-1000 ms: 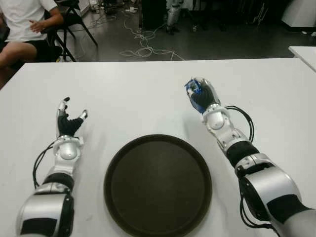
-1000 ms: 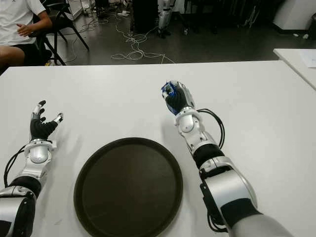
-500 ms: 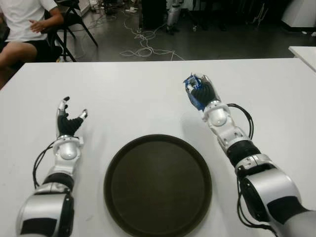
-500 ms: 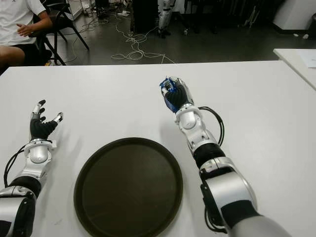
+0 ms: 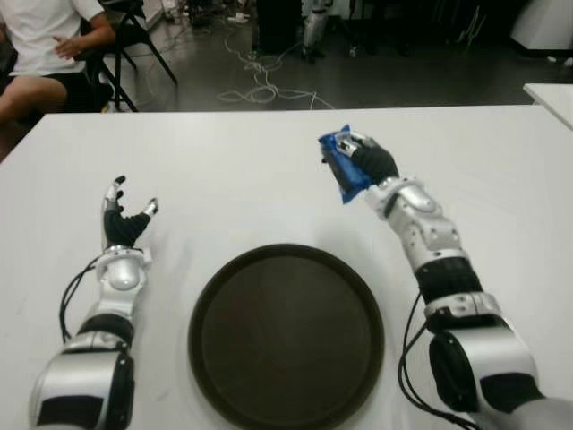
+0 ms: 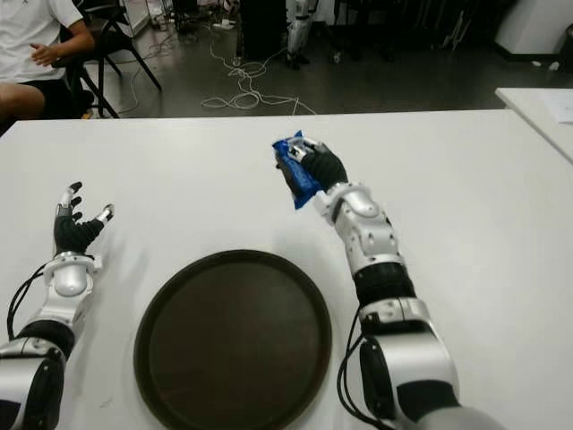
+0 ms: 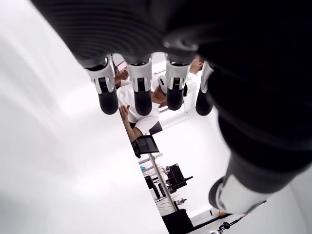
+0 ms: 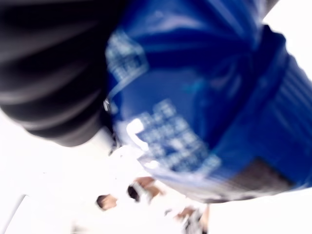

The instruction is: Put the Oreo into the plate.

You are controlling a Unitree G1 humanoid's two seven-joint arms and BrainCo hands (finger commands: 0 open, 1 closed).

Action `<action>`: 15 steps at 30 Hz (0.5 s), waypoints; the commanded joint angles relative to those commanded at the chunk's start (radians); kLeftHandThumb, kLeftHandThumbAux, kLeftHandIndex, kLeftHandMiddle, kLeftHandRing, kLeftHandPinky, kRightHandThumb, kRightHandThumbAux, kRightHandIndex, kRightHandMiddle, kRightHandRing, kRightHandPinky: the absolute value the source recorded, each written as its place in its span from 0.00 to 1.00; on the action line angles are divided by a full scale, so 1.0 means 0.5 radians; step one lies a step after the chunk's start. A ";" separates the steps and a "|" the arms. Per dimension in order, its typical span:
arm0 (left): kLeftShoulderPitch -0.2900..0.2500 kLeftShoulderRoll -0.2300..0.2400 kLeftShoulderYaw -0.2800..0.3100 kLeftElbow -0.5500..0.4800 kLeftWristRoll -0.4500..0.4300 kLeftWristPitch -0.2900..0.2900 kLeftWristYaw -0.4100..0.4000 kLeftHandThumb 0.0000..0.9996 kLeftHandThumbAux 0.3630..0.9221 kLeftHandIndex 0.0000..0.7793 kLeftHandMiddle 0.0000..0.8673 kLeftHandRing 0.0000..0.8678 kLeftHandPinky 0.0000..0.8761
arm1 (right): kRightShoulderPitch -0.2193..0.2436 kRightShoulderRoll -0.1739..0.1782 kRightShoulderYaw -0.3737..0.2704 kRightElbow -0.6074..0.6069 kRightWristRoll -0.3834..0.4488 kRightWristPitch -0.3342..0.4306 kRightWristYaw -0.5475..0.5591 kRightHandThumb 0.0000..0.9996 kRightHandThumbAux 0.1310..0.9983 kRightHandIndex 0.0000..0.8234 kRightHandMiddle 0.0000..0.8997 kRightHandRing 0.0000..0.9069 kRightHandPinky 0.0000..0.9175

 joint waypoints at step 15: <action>0.003 0.002 0.008 -0.001 -0.014 -0.001 -0.020 0.00 0.70 0.05 0.07 0.05 0.03 | 0.157 -0.009 0.027 -0.535 0.147 0.400 0.066 0.71 0.68 0.53 0.89 0.89 0.89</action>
